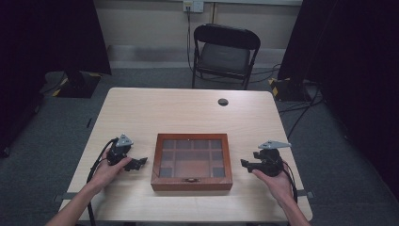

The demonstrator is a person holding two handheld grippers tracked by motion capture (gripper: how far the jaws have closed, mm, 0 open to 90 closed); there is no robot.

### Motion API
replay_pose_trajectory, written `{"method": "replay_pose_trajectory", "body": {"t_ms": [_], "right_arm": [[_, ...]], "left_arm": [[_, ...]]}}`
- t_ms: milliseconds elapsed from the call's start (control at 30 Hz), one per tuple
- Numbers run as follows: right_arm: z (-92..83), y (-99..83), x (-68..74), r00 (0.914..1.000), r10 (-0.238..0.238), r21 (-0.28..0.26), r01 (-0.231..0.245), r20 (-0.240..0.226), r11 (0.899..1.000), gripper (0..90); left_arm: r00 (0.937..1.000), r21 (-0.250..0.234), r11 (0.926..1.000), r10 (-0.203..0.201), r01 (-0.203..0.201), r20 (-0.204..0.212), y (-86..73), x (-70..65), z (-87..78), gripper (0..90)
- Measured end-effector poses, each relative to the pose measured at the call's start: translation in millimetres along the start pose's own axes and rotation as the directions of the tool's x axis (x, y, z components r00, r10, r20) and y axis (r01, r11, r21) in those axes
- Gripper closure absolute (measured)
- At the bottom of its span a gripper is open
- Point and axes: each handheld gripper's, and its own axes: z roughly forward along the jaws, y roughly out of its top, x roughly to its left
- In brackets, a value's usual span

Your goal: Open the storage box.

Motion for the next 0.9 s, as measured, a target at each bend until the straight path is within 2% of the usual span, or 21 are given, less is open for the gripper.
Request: {"method": "replay_pose_trajectory", "body": {"t_ms": [33,67,267,400,600,800,900], "right_arm": [[0.0,0.0,0.0,1.0,0.0,0.0,0.0,0.0,1.0,35.2],[-2.0,2.0,2.2,0.9996,0.001,-0.006,-0.001,-0.027,1.0,38.1],[-6.8,4.6,8.1,0.9963,-0.005,-0.017,0.004,-0.085,1.0,46.2],[-10.2,8.3,13.4,0.9919,-0.014,-0.039,0.01,-0.126,0.999,47.8],[-10.0,13.7,25.7,0.9815,-0.045,-0.044,0.038,-0.186,0.998,51.0],[-7.8,20.8,40.2,0.967,-0.073,-0.057,0.061,-0.244,0.997,53.9],[-7.1,23.0,45.0,0.9628,-0.08,-0.058,0.067,-0.258,0.996,54.0]], "left_arm": [[1.0,0.0,1.0,0.0,0.0,0.0,0.0,0.0,0.0,3.5],[1.0,0.0,1.0,-0.002,0.002,0.001,0.0,0.0,0.0,3.4],[1.0,0.002,1.0,-0.002,0.002,0.0,0.0,-0.1,-0.1,3.5],[1.0,0.0,1.0,-0.003,0.003,0.001,-0.1,-0.2,0.1,3.5],[1.0,-0.001,1.0,-0.005,0.005,0.001,-0.1,-0.2,0.1,3.4],[1.0,0.001,1.0,-0.001,0.001,0.0,0.0,0.0,-0.1,3.5],[1.0,0.0,1.0,-0.001,0.001,0.001,0.0,0.0,0.0,3.5]]}}
